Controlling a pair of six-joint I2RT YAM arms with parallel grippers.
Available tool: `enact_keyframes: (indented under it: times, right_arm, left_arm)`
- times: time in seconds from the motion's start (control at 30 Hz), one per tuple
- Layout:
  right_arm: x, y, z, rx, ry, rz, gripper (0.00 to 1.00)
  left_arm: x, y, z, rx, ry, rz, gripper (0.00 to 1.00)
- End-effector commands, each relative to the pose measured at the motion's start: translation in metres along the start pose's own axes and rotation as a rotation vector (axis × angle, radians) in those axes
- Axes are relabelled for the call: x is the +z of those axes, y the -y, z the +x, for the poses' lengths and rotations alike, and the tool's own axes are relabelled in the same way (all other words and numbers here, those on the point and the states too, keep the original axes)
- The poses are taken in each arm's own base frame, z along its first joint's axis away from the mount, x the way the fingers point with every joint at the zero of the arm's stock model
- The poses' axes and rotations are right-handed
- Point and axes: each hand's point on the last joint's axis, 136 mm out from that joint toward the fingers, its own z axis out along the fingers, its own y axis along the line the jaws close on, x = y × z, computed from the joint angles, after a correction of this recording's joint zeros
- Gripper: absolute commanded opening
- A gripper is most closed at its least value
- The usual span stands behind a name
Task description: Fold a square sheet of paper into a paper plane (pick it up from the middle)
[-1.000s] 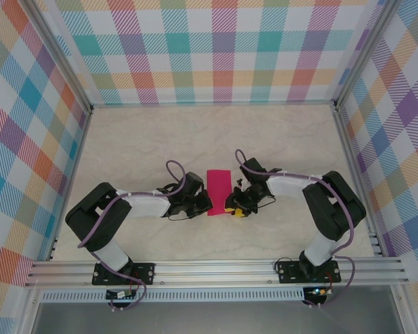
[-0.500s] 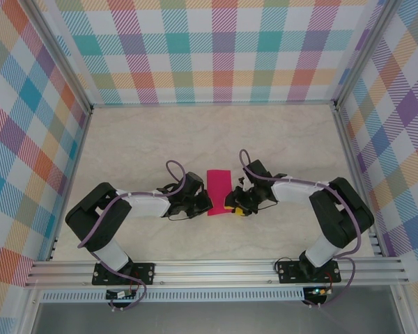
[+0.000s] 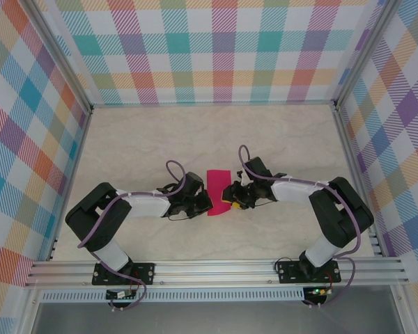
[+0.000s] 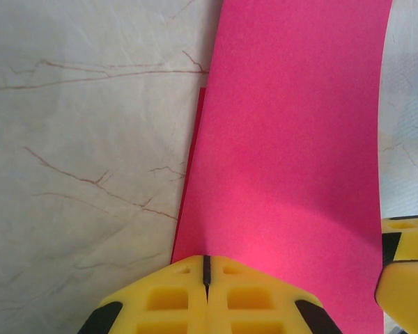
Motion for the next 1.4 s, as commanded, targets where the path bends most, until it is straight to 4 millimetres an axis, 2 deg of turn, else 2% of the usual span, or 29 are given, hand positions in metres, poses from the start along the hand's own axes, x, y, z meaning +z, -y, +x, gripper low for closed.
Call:
enact_keyframes:
  times: [0.0, 0.13, 0.37, 0.57, 0.67, 0.9, 1.03, 1.2, 1.37]
  right_arm:
    - [0.001, -0.003, 0.003, 0.016, -0.030, -0.012, 0.38]
    - [-0.003, 0.004, 0.015, 0.078, -0.040, -0.013, 0.33]
    - [-0.004, 0.003, 0.013, 0.110, -0.011, -0.038, 0.24]
    - [-0.005, 0.015, 0.019, 0.188, 0.001, -0.028, 0.09]
    - [-0.007, 0.017, 0.021, 0.177, 0.006, -0.019, 0.00]
    - [-0.014, 0.016, 0.039, 0.094, -0.107, 0.034, 0.00]
    - [-0.019, 0.016, 0.051, 0.054, -0.173, 0.047, 0.00]
    - [-0.025, 0.016, 0.058, 0.017, -0.216, 0.057, 0.00]
    - [-0.025, 0.019, 0.057, 0.011, -0.216, 0.072, 0.00]
  left_arm:
    - [0.008, -0.046, 0.023, -0.043, -0.074, -0.155, 0.02]
    - [0.008, -0.045, 0.022, -0.042, -0.071, -0.151, 0.02]
    - [0.008, -0.043, 0.021, -0.037, -0.072, -0.154, 0.01]
    - [0.007, -0.040, 0.020, -0.035, -0.069, -0.146, 0.01]
    - [0.001, -0.031, 0.017, -0.020, -0.055, -0.115, 0.02]
    - [-0.031, 0.032, -0.011, 0.114, 0.062, 0.052, 0.15]
    - [-0.036, 0.053, -0.022, 0.165, 0.091, 0.092, 0.18]
    - [-0.024, 0.051, -0.025, 0.170, 0.083, 0.077, 0.17]
    - [-0.013, 0.034, -0.026, 0.154, 0.075, 0.020, 0.15]
